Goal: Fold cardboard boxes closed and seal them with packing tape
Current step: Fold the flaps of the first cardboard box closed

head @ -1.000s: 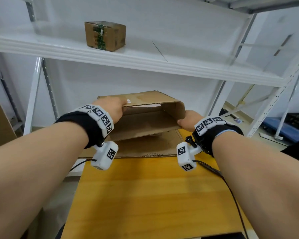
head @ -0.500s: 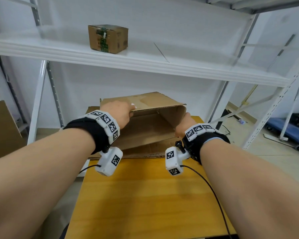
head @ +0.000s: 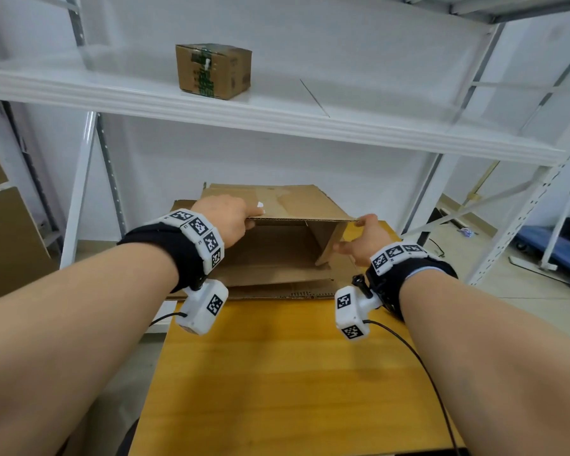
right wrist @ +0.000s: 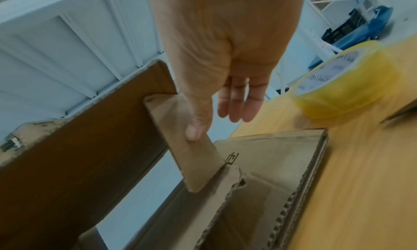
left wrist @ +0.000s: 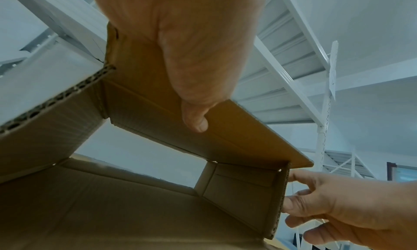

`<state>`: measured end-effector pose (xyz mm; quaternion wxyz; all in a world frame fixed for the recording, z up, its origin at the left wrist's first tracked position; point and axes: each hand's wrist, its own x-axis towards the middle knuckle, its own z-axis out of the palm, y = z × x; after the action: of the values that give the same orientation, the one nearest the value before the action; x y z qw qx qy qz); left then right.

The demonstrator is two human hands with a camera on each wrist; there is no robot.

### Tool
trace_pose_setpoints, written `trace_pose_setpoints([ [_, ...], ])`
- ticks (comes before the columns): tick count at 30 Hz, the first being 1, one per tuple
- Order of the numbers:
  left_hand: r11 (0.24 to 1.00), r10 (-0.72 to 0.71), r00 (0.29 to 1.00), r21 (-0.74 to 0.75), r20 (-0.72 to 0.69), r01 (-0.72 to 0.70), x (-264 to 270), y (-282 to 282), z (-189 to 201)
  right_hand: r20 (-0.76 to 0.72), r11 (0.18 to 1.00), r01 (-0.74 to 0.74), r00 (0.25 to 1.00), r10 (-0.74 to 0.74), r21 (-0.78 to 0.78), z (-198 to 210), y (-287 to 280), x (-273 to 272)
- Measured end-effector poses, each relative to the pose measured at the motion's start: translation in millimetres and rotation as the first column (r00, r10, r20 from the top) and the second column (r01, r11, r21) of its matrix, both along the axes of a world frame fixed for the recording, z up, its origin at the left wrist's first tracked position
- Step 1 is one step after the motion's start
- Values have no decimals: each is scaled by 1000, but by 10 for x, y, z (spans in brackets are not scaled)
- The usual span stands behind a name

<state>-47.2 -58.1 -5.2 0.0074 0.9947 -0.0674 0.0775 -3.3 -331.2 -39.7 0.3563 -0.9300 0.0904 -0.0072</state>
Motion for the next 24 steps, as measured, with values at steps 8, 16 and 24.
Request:
trace_pose_setpoints([
  [8, 1000, -10, 1000, 17, -27, 10, 67, 81, -25, 133, 947, -304, 939, 316, -105, 177, 41, -151],
  [16, 1000, -22, 998, 2, -66, 22, -12, 191, -92, 170, 972, -200, 961, 219, -123, 55, 144, -75],
  [24, 759, -48, 978, -644, -203, -96, -63, 556, -98, 228, 968, -128, 957, 178, -215, 17, 182, -55],
])
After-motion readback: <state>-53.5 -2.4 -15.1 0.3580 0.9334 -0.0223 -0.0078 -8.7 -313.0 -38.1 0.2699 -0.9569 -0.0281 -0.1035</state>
